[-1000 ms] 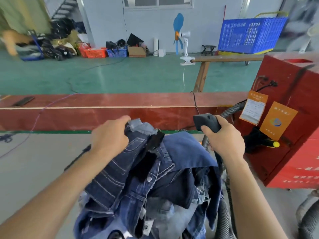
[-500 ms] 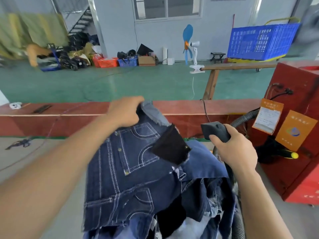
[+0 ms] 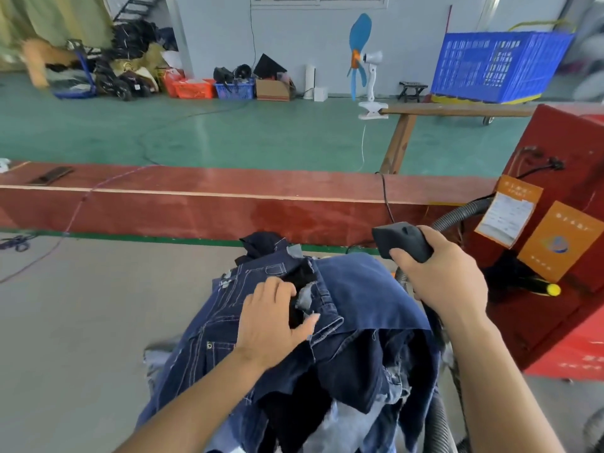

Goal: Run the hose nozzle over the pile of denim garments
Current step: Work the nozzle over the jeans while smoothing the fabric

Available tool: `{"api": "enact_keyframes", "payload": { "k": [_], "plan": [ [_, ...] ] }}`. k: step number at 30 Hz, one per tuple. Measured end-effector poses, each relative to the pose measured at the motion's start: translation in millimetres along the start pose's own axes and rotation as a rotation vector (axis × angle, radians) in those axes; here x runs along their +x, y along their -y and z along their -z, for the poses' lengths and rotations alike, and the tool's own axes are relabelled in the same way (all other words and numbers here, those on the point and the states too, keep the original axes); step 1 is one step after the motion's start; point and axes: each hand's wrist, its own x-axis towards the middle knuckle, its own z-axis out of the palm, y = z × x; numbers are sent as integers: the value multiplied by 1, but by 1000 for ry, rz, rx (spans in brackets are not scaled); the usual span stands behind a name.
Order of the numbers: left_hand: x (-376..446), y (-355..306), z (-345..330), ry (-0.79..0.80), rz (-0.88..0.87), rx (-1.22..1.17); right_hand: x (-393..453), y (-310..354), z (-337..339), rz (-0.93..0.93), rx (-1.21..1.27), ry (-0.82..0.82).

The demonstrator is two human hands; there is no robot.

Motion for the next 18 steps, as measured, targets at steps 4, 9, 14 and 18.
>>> {"api": "enact_keyframes", "payload": {
  "k": [4, 9, 14, 18],
  "plan": [
    [-10, -4, 5, 211, 21, 224, -3, 5, -3, 11, -21, 8],
    [-37, -12, 4, 393, -179, 288, -4, 7, -4, 20, -39, 32],
    [-30, -4, 10, 446, 40, 214, -4, 6, -1, 26, -31, 39],
    [10, 10, 58, 193, 438, -552, -3, 4, -1, 27, -33, 5]
  ]
}}
